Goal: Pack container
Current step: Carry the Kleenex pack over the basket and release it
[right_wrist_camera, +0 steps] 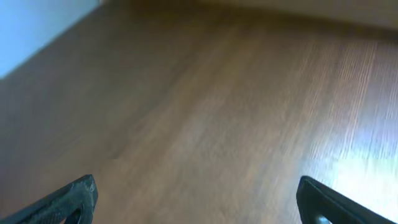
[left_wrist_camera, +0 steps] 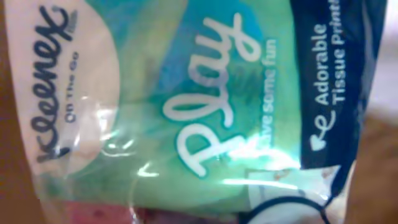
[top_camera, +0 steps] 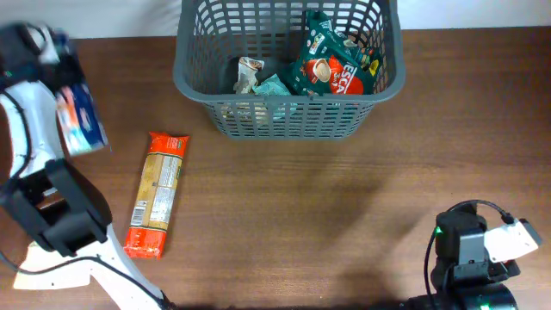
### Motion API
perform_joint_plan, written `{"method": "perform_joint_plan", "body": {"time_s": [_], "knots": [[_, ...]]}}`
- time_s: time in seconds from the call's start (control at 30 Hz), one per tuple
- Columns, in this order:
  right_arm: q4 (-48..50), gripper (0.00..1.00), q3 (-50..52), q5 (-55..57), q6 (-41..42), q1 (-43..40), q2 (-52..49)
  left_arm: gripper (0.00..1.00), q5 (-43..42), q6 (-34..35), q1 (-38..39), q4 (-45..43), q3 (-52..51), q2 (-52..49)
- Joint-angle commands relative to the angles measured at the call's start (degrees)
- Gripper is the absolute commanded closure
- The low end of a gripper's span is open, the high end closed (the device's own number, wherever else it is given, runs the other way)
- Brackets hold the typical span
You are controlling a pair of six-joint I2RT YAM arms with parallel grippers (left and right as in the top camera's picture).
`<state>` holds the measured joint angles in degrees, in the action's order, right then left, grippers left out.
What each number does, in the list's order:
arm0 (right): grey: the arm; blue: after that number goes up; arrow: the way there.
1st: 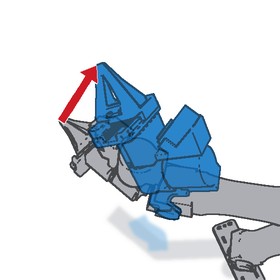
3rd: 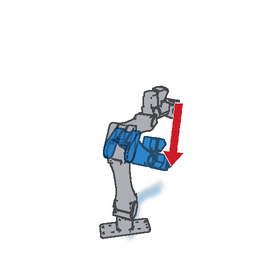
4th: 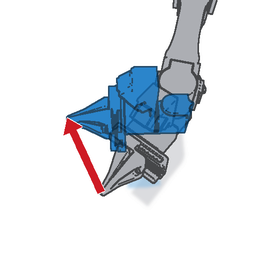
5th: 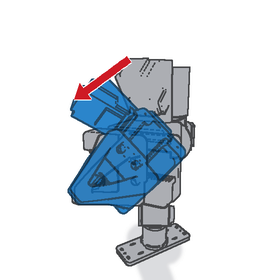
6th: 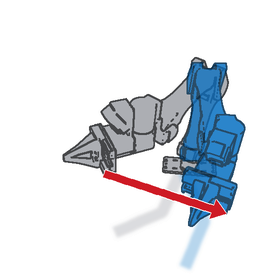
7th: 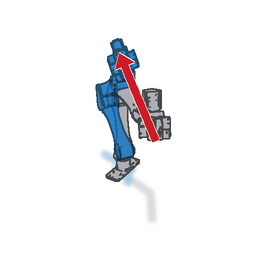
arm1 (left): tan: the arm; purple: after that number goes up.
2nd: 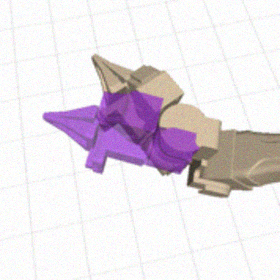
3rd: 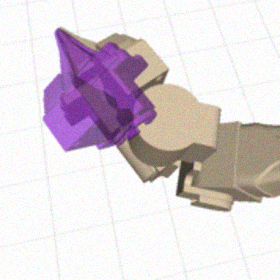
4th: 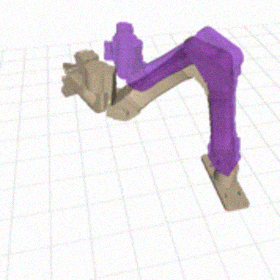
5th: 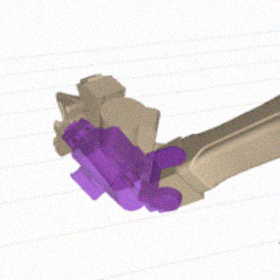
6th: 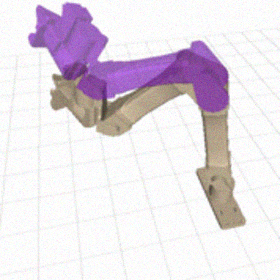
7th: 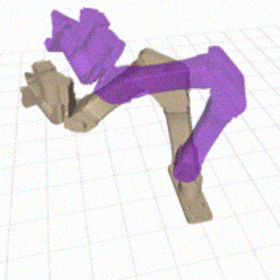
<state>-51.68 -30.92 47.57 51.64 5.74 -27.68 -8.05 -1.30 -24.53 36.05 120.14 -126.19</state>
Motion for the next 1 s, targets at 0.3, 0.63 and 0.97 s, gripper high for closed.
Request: {"method": "perform_joint_plan", "body": {"time_s": [0.3,0.63,0.97], "knots": [[6.1,0.01,-1.3,7.6,-0.6,0.2,0.4,0.99,-35.4,-1.1,17.0,-8.1,31.2,8.0],[6.1,0.01,-1.3,7.6,-0.6,0.2,0.4,0.99,-53.0,-11.5,30.9,-5.4,27.3,6.6],[6.1,0.01,-1.3,7.5,-0.6,0.2,0.4,0.99,-75.6,-24.3,32.4,4.1,24.1,-4.7]]}}
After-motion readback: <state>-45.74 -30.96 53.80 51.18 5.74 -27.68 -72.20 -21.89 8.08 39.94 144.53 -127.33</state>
